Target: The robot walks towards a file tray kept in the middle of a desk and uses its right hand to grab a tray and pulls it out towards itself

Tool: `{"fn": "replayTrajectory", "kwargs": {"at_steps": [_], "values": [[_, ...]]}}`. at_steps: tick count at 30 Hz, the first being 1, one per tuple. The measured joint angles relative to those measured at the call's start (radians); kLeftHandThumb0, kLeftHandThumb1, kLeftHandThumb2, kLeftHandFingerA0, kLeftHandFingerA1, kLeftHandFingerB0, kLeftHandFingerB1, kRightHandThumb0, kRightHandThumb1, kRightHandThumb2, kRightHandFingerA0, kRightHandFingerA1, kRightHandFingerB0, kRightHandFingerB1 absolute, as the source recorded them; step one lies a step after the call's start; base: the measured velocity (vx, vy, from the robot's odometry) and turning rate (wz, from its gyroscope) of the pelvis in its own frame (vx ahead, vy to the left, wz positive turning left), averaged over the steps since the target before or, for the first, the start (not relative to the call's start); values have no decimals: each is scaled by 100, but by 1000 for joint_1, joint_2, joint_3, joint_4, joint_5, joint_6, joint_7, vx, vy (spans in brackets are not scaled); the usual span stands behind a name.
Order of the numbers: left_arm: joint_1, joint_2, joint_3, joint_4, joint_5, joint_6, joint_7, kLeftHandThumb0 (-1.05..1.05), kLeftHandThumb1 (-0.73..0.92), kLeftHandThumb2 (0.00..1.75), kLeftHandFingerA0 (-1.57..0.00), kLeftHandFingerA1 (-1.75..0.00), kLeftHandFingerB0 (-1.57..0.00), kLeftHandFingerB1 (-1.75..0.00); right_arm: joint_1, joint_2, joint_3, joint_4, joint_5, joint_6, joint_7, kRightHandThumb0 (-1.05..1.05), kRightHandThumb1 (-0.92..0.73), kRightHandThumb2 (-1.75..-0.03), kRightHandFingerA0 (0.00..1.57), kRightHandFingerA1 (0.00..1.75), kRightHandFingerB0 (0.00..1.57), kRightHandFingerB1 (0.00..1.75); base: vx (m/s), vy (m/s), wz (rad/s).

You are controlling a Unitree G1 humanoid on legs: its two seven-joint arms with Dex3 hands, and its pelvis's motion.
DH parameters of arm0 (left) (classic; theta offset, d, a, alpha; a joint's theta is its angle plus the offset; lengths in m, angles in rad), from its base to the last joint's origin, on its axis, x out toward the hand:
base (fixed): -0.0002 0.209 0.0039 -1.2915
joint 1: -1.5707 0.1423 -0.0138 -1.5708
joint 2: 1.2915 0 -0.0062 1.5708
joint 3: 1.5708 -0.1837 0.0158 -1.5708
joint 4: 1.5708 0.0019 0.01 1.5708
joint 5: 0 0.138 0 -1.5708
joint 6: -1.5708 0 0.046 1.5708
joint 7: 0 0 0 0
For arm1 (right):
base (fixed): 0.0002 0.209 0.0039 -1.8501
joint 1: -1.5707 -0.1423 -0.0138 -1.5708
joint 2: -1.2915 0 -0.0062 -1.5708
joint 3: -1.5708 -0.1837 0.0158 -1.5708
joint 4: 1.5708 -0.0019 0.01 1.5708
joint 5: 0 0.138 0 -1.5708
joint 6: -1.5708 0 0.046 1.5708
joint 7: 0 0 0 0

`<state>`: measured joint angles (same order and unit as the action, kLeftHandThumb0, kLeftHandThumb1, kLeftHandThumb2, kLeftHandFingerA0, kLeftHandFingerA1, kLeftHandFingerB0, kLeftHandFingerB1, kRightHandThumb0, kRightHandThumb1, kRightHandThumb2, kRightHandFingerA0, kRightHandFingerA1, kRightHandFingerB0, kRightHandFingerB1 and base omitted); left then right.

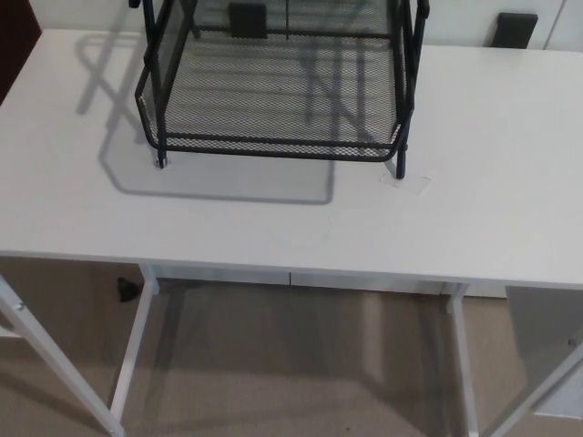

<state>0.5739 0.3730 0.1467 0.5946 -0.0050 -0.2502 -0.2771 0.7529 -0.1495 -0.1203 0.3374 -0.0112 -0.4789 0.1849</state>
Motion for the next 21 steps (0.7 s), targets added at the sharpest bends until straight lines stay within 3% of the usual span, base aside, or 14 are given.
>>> {"fn": "replayTrajectory", "kwargs": {"at_steps": [10, 11, 12, 13, 14, 15, 21], "values": [[-3, 1, 1, 4, 0, 0, -5, -39, 62, 70, -23, -41, -21, -38, 15, -6, 13, -48, -1, 43, 0, -43, -55, -57, 64, 50, 50, 44, 0, 0, 0], [-4, 2, 1, 3, 0, 0, -6, -38, 63, 70, -23, -41, -21, -37, 15, -6, 13, -51, -1, 45, 0, -47, -45, -78, 56, 60, 45, 55, 0, 0, 0], [-4, 3, 1, 1, 0, 0, -6, -38, 63, 70, -23, -41, -21, -37, 15, -6, 14, -55, 0, 50, 1, -43, -55, -56, 63, 50, 50, 44, 0, 0, 0], [-4, 4, 0, -1, 0, 0, -6, -38, 63, 70, -24, -41, -21, -37, 15, -7, 15, -57, 0, 53, 1, -43, -56, -57, 63, 50, 49, 45, 0, 0, 0], [-4, 5, 0, -3, 0, 0, -6, -38, 63, 70, -24, -41, -21, -38, 15, -8, 15, -58, 0, 55, 2, -48, -45, -79, 56, 60, 44, 55, 0, 0, 0], [-4, 5, 0, -5, 1, 0, -6, -37, 64, 70, -24, -41, -22, -38, 15, -9, 16, -61, 0, 57, 3, -41, -55, -56, 64, 50, 51, 45, 0, 0, 0], [0, 7, 0, -47, 1, 3, -6, -38, 63, 70, -25, -41, -22, -38, 7, -10, 22, -72, 0, 69, 4, -40, -56, -56, 66, 52, 51, 45, 0, 0, 0]]}}
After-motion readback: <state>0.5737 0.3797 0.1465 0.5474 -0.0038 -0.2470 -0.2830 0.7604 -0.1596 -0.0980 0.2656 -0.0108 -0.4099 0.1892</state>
